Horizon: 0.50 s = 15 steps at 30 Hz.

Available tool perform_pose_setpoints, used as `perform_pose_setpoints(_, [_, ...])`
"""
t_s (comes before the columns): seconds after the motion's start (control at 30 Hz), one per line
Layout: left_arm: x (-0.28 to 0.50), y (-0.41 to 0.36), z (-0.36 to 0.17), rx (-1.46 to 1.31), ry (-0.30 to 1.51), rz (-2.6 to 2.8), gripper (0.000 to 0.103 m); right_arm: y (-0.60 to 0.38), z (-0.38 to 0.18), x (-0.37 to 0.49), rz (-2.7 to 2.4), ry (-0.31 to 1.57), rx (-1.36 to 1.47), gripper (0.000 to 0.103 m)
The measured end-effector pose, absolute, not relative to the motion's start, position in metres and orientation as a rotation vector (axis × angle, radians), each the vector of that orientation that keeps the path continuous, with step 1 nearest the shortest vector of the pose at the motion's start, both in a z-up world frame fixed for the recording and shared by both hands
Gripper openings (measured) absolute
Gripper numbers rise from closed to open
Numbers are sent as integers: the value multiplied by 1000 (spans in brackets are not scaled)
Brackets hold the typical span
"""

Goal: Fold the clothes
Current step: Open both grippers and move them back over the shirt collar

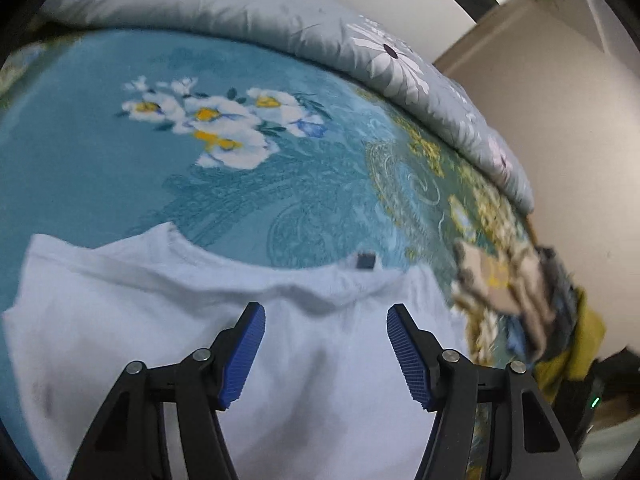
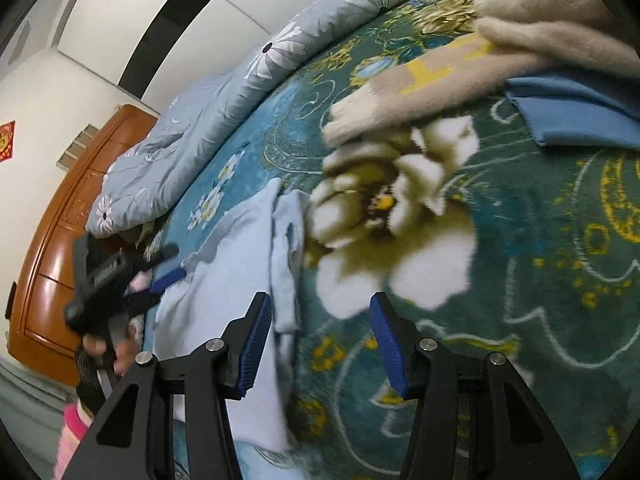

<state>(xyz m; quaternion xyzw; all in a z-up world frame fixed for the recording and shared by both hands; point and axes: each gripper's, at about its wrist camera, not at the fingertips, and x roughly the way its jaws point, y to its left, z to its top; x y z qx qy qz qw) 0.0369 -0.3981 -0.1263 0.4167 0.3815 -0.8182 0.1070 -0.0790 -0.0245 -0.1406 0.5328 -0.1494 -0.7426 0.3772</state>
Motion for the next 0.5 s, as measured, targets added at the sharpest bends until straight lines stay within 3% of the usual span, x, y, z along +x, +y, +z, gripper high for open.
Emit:
perform_pose_setpoints(0.23, [15, -405, -148, 1239, 1173, -2262, 68, -30, -150, -78, -1818, -360, 1375, 53])
perform_pose_setpoints(0.5, [47, -355, -107, 1281, 1116, -2355, 68, -62, -162, -79, -1683, -443, 1408, 53])
